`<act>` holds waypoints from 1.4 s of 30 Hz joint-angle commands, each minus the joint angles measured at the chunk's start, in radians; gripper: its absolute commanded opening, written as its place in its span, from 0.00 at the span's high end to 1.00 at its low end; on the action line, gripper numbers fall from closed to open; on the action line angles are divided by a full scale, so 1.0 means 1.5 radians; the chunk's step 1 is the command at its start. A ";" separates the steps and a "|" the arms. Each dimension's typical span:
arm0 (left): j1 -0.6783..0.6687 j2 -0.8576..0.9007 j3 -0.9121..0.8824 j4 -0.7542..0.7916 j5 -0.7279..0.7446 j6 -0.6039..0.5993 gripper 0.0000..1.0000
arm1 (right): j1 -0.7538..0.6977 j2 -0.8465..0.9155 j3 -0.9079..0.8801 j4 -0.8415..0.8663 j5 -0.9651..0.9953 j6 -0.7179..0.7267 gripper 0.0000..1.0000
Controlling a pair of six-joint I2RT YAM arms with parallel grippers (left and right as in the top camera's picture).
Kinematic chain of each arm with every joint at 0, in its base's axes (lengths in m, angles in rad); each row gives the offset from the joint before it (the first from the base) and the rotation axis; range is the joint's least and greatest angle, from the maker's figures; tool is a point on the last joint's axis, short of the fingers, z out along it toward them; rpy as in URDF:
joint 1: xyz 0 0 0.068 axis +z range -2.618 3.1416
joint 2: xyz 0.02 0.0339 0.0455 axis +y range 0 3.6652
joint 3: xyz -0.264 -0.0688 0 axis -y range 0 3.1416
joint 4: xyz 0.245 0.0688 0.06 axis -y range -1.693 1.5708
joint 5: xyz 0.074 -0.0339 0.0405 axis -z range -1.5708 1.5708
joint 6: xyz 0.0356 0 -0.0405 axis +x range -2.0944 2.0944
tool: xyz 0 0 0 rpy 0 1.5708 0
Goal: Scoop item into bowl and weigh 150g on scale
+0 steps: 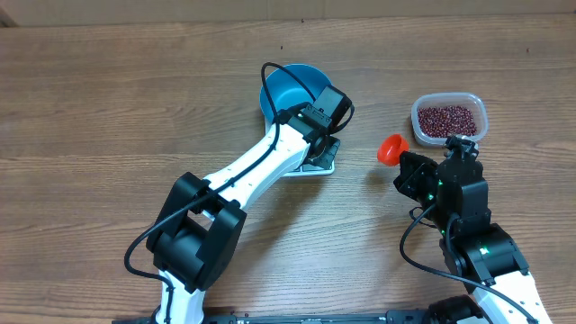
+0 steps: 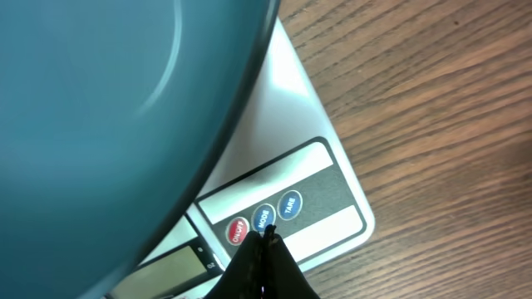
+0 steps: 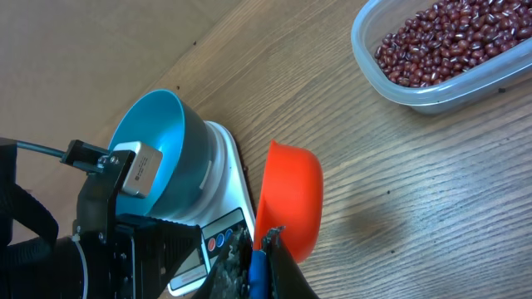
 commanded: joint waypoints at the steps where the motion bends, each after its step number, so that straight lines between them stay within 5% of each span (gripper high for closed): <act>1: -0.001 0.010 -0.009 -0.003 -0.035 0.033 0.96 | 0.003 -0.002 0.016 0.006 0.009 0.001 0.96; 17: -0.002 0.010 -0.022 -0.018 -0.055 0.136 0.96 | 0.003 -0.002 0.016 0.006 0.009 0.002 0.96; 42: -0.049 0.010 -0.040 -0.002 -0.152 0.113 0.96 | 0.003 -0.002 0.016 0.006 0.009 0.001 0.96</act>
